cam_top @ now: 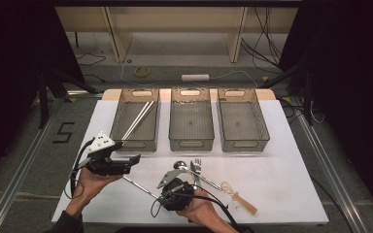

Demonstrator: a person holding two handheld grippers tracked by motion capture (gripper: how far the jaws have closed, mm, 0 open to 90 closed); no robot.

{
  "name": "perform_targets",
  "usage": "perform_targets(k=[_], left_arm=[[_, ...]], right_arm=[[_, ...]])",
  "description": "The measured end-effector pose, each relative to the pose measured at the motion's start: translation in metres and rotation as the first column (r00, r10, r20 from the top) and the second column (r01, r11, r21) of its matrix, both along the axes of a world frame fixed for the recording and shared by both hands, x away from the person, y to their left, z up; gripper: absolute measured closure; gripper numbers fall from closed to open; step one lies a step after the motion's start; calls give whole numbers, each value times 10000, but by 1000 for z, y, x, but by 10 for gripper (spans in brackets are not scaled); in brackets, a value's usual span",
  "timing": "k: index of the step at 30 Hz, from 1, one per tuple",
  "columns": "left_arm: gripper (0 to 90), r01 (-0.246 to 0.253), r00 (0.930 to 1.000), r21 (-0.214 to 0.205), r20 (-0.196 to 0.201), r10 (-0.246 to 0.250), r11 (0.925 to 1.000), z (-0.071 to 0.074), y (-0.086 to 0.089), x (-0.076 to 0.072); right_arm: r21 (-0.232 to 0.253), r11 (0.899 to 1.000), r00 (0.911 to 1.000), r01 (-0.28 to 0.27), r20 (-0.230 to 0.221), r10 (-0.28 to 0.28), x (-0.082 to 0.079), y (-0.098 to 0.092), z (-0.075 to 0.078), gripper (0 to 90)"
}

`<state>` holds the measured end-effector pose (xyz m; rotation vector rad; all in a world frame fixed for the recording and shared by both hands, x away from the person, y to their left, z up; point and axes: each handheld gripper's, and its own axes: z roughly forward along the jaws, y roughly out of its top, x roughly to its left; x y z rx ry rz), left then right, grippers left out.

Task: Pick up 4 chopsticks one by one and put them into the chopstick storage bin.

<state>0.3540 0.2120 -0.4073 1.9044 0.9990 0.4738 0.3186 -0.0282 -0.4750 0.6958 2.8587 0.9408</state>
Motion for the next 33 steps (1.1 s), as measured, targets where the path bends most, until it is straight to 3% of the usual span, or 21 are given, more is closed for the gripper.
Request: perform_targets(k=[13, 28, 33], left_arm=[[164, -27, 9999, 237, -96, 30, 9997, -9, 3, -6], [164, 85, 10000, 415, 23, -86, 9991, -7, 2, -12], [168, 527, 9984, 625, -239, -513, 9967, -9, 1, -12]], right_arm=[[-242, 9997, 10000, 29, -22, -29, -2, 4, -4, 817], [-277, 9990, 9994, 344, 60, -342, -4, 4, -5, 875], [-222, 9991, 9993, 371, -70, -373, 0, 3, -3, 876]])
